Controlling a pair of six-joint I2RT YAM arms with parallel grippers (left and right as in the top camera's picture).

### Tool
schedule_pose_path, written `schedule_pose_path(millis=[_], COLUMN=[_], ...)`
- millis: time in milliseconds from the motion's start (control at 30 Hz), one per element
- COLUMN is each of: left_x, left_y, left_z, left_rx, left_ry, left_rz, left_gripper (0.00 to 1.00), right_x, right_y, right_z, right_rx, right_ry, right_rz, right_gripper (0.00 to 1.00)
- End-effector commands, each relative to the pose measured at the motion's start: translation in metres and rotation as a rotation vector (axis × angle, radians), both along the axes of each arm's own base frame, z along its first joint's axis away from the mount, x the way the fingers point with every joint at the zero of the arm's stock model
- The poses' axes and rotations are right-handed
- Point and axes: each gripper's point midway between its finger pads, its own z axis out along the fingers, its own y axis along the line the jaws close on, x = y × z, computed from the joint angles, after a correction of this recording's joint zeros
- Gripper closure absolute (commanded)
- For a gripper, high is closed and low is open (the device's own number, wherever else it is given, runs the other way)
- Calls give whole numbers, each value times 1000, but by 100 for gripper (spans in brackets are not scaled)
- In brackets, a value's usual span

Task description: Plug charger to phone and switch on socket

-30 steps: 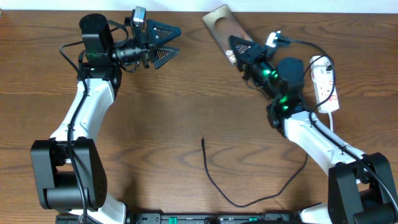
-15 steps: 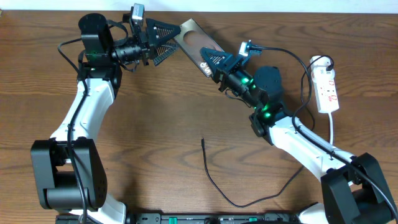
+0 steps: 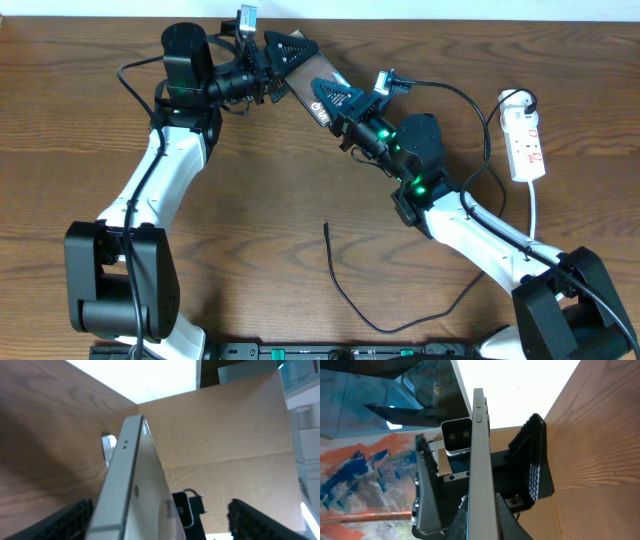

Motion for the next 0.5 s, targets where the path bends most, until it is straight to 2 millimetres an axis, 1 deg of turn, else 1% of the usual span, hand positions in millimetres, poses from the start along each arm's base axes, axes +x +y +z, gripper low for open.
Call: schedule_pose_path(millis=[0,67,133,200,300,467], left_x=[4,5,6,8,10,10], left_y=[1,1,2,3,4,-2], left_z=[18,17,17,17,17,17], left_rx=[9,5,-4,-11,-14,-20], left_ry=[-66,-56,-33,-15,-5,13], left_rz=[29,36,49,63,77,80], left_gripper=[23,32,45,52,53,53], right_x=[-5,-5,-5,-5,-5,-8], right_y=[5,5,5,5,5,10], right_z=[14,14,14,14,14,14], right_rx=[29,29,29,29,32,38], right_ry=[-24,-24,-24,-24,-20,-16], right_rz=[15,12,12,12,12,-2], right_gripper=[99,99,99,99,99,99])
